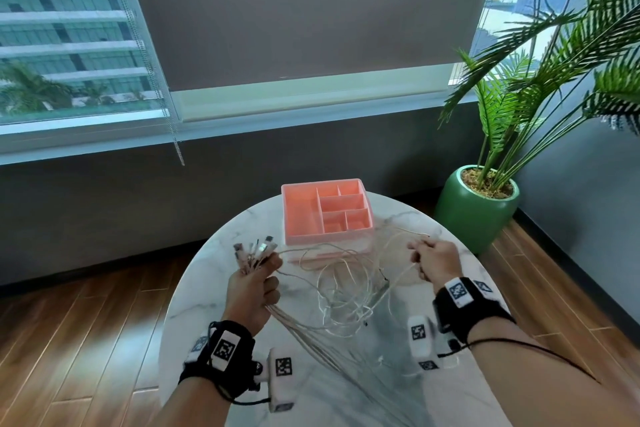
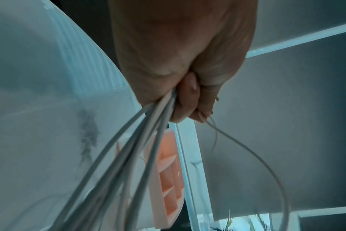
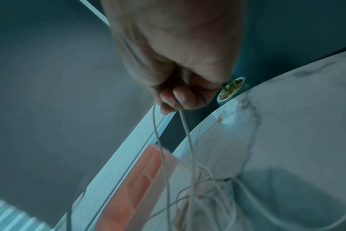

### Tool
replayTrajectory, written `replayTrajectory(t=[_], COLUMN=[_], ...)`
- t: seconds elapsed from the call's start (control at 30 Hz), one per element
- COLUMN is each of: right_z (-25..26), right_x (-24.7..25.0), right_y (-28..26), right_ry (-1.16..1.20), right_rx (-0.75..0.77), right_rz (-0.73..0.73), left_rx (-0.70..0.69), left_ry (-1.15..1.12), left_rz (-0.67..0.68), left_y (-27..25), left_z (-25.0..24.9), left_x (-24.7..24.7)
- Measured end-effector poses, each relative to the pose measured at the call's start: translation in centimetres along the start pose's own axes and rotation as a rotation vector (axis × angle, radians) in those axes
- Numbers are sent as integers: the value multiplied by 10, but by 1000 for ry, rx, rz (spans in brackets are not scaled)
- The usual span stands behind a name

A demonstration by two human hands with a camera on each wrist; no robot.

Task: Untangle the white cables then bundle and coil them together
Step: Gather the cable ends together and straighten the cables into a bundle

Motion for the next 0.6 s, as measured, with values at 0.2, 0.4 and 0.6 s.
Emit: replayTrajectory(t=[0.2,0.4,0.6], right_z=[-60,24,80], right_x=[53,-30,-171], right_y=[15,-18,-107], right_ry=[7,-426,-236], right_rx=[-250,197,319], right_rz=[-125,198,1043], left_rx=[-41,-14,-29], left_ry=[-52,46,99], left_rz=[4,98,133], left_y=[1,2,1], left_z=[-19,-14,-17], left_x=[11,-22,-45])
Point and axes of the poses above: each hand's wrist, its own y-axis towards the middle knuckle, its own x-axis out of the back of the hand, z = x × y, the point moved 9 cm from there along y, towards the middle knuckle, and after that the axes turned 10 degrees about z, right-handed, at the moved point
